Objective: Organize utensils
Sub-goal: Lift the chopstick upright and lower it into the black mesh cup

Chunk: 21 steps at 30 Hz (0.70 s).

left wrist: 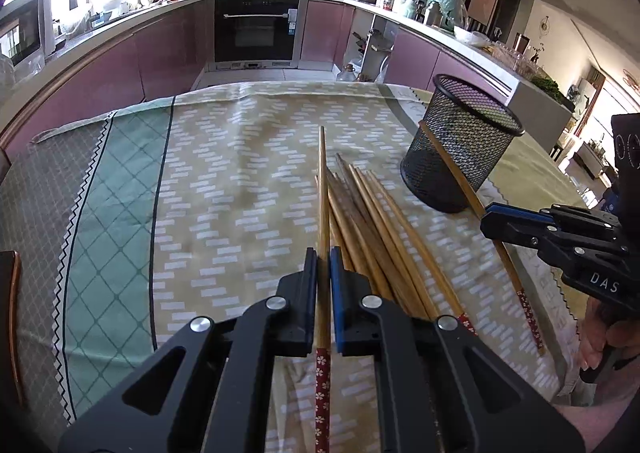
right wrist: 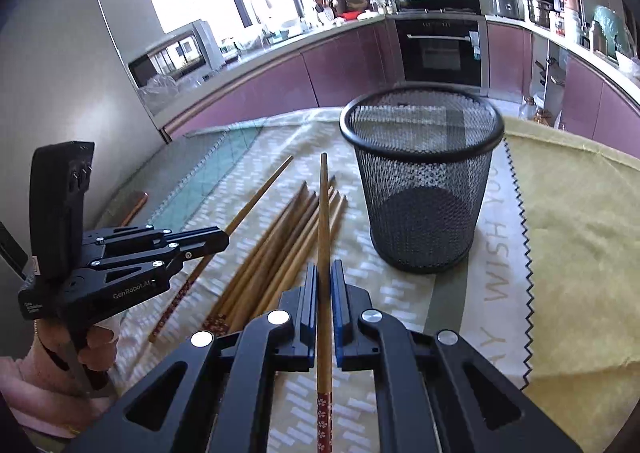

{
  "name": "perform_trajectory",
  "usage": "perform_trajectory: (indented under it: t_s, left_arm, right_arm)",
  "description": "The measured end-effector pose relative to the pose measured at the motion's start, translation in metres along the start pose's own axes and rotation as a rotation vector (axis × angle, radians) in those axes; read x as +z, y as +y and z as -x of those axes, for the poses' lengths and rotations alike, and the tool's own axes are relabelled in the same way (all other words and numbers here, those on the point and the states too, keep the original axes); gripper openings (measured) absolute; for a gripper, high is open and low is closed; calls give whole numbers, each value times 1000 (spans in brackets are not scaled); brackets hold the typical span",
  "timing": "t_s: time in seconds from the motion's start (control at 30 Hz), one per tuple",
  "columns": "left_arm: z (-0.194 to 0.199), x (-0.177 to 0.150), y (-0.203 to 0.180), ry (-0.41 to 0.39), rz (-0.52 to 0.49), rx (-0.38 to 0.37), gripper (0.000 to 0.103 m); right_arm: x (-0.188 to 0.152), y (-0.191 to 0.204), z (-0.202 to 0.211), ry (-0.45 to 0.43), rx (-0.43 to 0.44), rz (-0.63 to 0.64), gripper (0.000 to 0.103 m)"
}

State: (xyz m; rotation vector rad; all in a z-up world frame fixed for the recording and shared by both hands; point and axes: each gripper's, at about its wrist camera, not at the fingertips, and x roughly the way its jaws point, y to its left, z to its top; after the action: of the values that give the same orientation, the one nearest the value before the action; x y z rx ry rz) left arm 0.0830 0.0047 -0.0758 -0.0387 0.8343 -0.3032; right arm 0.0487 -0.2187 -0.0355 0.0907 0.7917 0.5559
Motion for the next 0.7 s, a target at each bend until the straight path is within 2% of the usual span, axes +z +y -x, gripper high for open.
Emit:
perform_trajectory:
  t_s: [0.33,0.53,0.7]
  left_arm:
    - [60,27,-10,-133,-11,-173,7]
    - [94,43,-17,-225,-24,-224,7]
    - [105,67,-24,-305,-22,-270,7]
  right_arm:
    - [17,-1,48,-163,66,4,6]
    - [34,-3,72,-252,78,12,6]
    - [55,-6,89,-311,68,29,6]
